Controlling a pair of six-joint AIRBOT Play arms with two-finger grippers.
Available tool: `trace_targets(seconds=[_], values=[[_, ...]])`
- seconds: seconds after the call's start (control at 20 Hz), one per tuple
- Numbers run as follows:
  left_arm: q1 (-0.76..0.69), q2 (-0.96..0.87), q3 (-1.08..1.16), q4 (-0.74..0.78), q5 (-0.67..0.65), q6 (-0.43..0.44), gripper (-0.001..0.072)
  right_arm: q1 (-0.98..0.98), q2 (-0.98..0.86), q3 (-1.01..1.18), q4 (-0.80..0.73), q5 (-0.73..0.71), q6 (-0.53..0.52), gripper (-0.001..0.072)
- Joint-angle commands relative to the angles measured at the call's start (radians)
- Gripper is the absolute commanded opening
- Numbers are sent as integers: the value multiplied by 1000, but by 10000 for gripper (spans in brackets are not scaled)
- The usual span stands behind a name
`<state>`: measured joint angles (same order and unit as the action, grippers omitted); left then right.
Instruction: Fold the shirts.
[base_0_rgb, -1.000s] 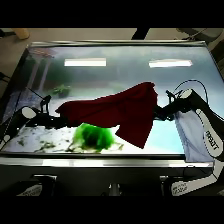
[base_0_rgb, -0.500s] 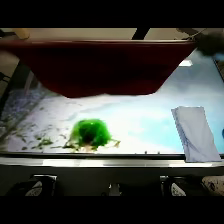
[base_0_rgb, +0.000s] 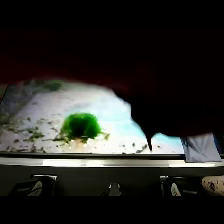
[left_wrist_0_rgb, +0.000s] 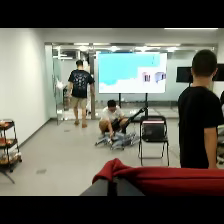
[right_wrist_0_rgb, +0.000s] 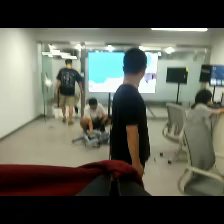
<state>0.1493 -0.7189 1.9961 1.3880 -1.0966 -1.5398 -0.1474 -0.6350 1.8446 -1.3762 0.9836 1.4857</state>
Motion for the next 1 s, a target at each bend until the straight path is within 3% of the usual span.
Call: trace_targets(seconds=[0.0, 0.15, 0.25, 0.4, 0.55, 0.65, 0.8, 0.95], values=[[1, -34, -65, 27, -130, -1, 26, 0, -57, 5, -39, 193, 15, 16], [1, -122, -265, 27, -267, 40, 26, 0, -245, 4, -14, 480, 25, 16], [1, -206, -448, 27, -264, 53, 26, 0, -428, 1, -2, 654, 32, 16], [1, -369, -638, 27, -165, 72, 26, 16, -704, -58, 87, 703, 60, 15], [-3, -578, -688, 26, -80, 66, 26, 114, -930, -122, 79, 559, 74, 15], [-3, -689, -661, 26, -23, 57, 26, 148, -1035, -122, 81, 339, 107, 16], [-3, -817, -552, 14, 67, 48, 27, 143, -1102, -122, 82, 24, 232, 16], [-3, -913, -428, -79, 167, 48, 28, 143, -1112, -122, 85, -195, 235, 16]])
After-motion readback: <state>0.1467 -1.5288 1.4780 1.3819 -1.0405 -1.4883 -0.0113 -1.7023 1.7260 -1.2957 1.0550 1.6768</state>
